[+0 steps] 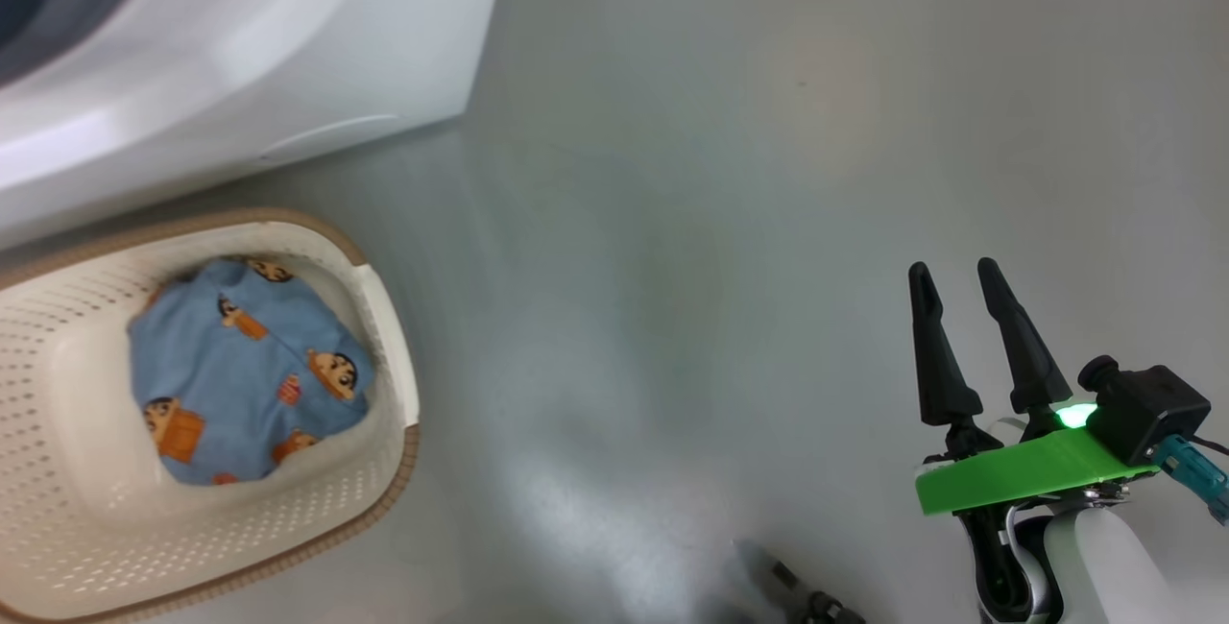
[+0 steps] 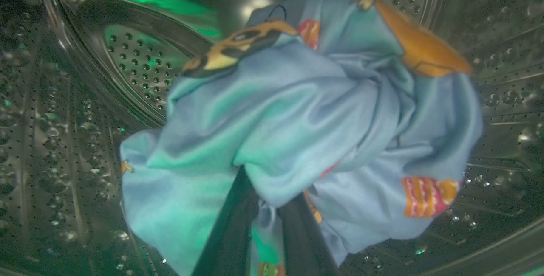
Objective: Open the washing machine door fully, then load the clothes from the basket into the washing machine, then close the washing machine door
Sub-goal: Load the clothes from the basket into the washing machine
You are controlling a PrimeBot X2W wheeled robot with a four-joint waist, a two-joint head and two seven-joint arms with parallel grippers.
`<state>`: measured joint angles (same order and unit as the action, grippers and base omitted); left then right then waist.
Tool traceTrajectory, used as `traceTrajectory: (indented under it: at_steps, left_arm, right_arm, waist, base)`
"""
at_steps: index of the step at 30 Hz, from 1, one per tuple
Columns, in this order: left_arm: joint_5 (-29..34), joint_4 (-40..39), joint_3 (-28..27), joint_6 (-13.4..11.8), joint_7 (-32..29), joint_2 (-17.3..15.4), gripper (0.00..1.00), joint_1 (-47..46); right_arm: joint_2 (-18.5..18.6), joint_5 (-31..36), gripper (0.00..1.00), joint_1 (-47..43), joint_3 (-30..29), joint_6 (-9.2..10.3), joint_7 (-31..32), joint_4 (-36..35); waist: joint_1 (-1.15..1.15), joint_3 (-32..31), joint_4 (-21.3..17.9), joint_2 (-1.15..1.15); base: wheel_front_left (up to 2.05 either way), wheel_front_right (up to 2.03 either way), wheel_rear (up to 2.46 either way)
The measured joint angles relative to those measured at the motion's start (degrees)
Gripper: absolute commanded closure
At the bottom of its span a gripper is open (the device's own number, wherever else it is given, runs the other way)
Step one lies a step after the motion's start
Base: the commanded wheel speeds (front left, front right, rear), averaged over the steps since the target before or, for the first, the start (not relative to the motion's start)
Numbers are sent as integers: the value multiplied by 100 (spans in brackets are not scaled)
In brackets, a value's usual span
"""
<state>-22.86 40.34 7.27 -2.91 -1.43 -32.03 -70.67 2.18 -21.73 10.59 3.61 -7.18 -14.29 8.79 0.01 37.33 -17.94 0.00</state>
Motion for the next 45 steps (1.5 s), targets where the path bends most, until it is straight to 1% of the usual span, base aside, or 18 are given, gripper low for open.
traceTrajectory:
  at_steps: [1,2,6,15,21,29,32,37,41,45]
  left_arm:
    - [0,57,-5,-1,63,4,7,-12]
    - [-1,129,-4,-1,98,22,0,-14]
    - [-8,354,9,1,243,58,0,-38]
    - [-157,734,-29,10,541,171,0,-113]
    - [-313,849,-77,8,799,404,0,40]
    - [-543,822,-138,0,1313,836,0,926]
    - [-634,620,-201,-1,1463,975,0,1365]
    - [-681,11,-260,-18,1567,1182,0,2182]
    - [-661,-605,-290,-71,1606,1354,0,2952]
    - [-505,-1272,-259,-151,1606,1584,0,3704]
  right_arm:
    - [-1,0,0,4,-1,0,0,3]
    - [0,0,0,5,-7,0,0,3]
    - [0,-7,0,68,-18,0,-1,1]
    - [0,-7,0,103,-78,0,-1,-19]
    - [0,21,0,115,-194,0,-1,-16]
    - [3,252,0,110,-358,0,-1,8]
    - [3,400,0,82,-436,0,-1,11]
    - [7,560,0,38,-601,0,16,-7]
    - [5,660,0,-96,-617,0,145,-51]
    - [5,787,0,-253,-628,0,290,-97]
  waist:
    - [0,34,-21,0]
    - [0,63,-38,0]
    - [0,127,-47,0]
    - [0,80,69,0]
    - [0,-77,183,0]
    - [-1,-453,394,0]
    - [-1,-610,502,0]
    - [-2,-857,727,0]
    - [-2,-1095,878,0]
    - [-2,-1345,1025,0]
  base:
    - [0,0,0]
    - [0,0,0]
    - [0,0,0]
    - [0,0,0]
    - [0,0,0]
    - [0,0,0]
    - [0,0,0]
    - [0,0,0]
    - [0,0,0]
    - [0,0,0]
